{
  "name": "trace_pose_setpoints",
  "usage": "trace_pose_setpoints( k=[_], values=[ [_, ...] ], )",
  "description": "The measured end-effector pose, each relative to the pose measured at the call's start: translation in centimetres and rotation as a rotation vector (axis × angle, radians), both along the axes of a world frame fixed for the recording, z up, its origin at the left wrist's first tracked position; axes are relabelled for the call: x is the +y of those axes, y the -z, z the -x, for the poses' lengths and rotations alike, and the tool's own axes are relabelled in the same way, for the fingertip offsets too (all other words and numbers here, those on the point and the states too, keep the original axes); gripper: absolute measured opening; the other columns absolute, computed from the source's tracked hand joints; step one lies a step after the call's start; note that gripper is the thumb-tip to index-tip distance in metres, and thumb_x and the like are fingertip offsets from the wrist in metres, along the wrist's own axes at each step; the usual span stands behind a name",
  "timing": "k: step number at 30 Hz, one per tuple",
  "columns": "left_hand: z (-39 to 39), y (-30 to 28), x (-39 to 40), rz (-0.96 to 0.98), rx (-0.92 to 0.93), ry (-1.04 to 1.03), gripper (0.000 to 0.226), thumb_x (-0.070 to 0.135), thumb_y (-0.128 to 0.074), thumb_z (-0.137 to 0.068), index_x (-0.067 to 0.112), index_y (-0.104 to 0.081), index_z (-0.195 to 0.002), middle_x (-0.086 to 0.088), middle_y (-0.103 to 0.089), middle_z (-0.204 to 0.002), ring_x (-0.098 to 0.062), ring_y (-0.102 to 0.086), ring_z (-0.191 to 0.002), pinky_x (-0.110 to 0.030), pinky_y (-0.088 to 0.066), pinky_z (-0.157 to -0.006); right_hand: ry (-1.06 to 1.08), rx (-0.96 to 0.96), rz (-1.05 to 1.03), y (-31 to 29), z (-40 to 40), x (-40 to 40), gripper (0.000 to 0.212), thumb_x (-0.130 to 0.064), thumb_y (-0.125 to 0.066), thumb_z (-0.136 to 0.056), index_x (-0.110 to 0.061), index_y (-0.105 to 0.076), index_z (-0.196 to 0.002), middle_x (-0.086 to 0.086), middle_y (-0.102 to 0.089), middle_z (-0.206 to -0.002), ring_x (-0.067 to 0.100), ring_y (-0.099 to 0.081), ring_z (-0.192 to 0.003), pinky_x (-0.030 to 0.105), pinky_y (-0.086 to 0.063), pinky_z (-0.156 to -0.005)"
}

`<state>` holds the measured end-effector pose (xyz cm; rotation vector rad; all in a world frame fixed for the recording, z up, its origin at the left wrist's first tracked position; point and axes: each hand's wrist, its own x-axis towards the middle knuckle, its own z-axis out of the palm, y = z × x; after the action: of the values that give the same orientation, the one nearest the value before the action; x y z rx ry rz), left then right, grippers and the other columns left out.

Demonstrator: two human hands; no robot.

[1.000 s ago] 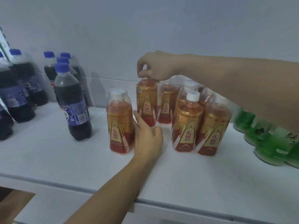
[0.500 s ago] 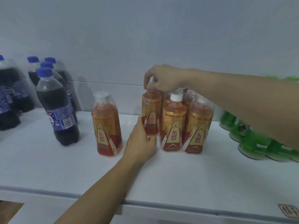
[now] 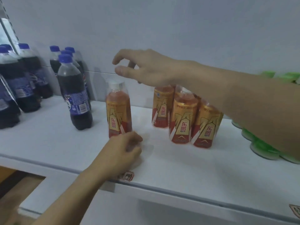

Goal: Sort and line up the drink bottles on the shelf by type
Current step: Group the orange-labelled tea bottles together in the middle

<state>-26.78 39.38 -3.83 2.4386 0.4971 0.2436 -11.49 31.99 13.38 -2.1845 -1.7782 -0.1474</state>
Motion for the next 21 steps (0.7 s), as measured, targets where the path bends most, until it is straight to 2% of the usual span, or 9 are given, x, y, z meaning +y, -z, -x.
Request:
trace_pose_setpoints(
  k=[2, 4, 5, 8, 10, 12, 15, 18, 21],
  values=[
    [2.0, -0.2, 2.0, -0.008, -0.077, -0.108, 0.015, 0.026, -0.06, -0.094, 0.032, -0.073, -0.096, 0.018, -0.072, -0.104, 0.001, -0.066, -0.093, -0.027, -0.054, -0.088, -0.031, -0.035, 0.093, 1.1, 1.1, 1.5, 0.046, -0.057, -0.043, -0.102, -0.032, -0.047, -0.14, -0.014, -0.049, -0.107, 0.006, -0.053, -0.092, 0.022, -0.038, -0.078],
    [2.7, -0.5, 4.1, -0.047, -0.205, -0.232, 0.008, 0.023, -0.063, -0.09, 0.029, -0.069, -0.089, 0.015, -0.073, -0.092, -0.003, -0.067, -0.086, -0.029, -0.055, -0.079, -0.039, -0.092, 0.11, 2.0, 1.2, 3.0, 0.043, -0.055, -0.05, -0.099, -0.027, -0.053, -0.132, -0.01, -0.05, -0.104, 0.015, -0.055, -0.101, 0.029, -0.041, -0.082],
    [2.6, -0.6, 5.0, -0.043, -0.266, -0.276, 0.011, 0.024, -0.067, -0.089, 0.028, -0.065, -0.099, 0.014, -0.07, -0.098, -0.006, -0.067, -0.09, -0.029, -0.054, -0.079, -0.038, -0.111, 0.093, 2.2, 1.2, 3.5, 0.039, -0.052, -0.055, -0.098, -0.024, -0.056, -0.125, -0.009, -0.052, -0.101, 0.018, -0.057, -0.101, 0.031, -0.043, -0.082],
    [1.3, -0.7, 6.7, 0.078, -0.232, -0.184, 0.067, 0.027, -0.076, -0.086, 0.026, -0.04, -0.143, 0.012, -0.054, -0.128, -0.008, -0.056, -0.113, -0.033, -0.05, -0.096, -0.013, -0.086, 0.06, 2.1, 1.3, 4.1, 0.034, -0.048, -0.062, -0.095, -0.024, -0.059, -0.119, -0.017, -0.047, -0.09, 0.018, -0.057, -0.096, 0.031, -0.044, -0.078],
    [0.2, -0.8, 7.0, 0.232, -0.17, -0.04, 0.072, 0.022, -0.077, -0.086, 0.029, -0.036, -0.145, 0.012, -0.057, -0.133, -0.009, -0.057, -0.119, -0.038, -0.049, -0.105, -0.005, -0.066, 0.054, 1.9, 1.5, 4.0, 0.033, -0.046, -0.063, -0.095, -0.024, -0.059, -0.119, -0.021, -0.041, -0.087, 0.016, -0.053, -0.095, 0.027, -0.04, -0.074],
    [-0.5, -0.6, 7.2, 0.291, -0.157, 0.005, 0.068, 0.019, -0.079, -0.085, 0.032, -0.039, -0.139, 0.013, -0.061, -0.126, -0.009, -0.061, -0.114, -0.041, -0.051, -0.105, 0.001, -0.06, 0.046, 1.7, 1.7, 3.6, 0.029, -0.043, -0.063, -0.095, -0.025, -0.06, -0.118, -0.023, -0.041, -0.087, 0.012, -0.051, -0.091, 0.021, -0.037, -0.069],
    [-1.5, -0.6, 7.1, 0.289, -0.229, 0.028, 0.067, 0.025, -0.084, -0.078, 0.035, -0.044, -0.131, 0.017, -0.061, -0.117, -0.007, -0.062, -0.107, -0.027, -0.056, -0.089, 0.06, -0.028, 0.041, 1.0, 1.6, 2.0, 0.024, -0.042, -0.064, -0.095, -0.031, -0.062, -0.115, -0.019, -0.05, -0.093, 0.002, -0.052, -0.083, 0.017, -0.036, -0.065],
    [-3.2, -0.6, 5.6, 0.26, -0.307, 0.07, 0.066, 0.031, -0.088, -0.074, 0.038, -0.046, -0.124, 0.026, -0.057, -0.106, 0.002, -0.06, -0.095, -0.01, -0.051, -0.058, 0.151, 0.018, 0.054, -0.1, 1.1, -0.3, 0.017, -0.042, -0.064, -0.093, -0.038, -0.062, -0.11, -0.013, -0.058, -0.102, -0.006, -0.056, -0.073, 0.022, -0.041, -0.066],
    [-5.4, 0.0, 3.5, 0.286, -0.362, 0.109, 0.066, 0.029, -0.089, -0.074, 0.033, -0.049, -0.126, 0.023, -0.058, -0.104, 0.005, -0.06, -0.091, -0.008, -0.049, -0.053, 0.245, 0.01, 0.093, -0.2, 0.3, -2.4, 0.018, -0.037, -0.062, -0.094, -0.037, -0.061, -0.112, -0.008, -0.06, -0.107, -0.003, -0.057, -0.08, 0.022, -0.042, -0.069]
  ],
)
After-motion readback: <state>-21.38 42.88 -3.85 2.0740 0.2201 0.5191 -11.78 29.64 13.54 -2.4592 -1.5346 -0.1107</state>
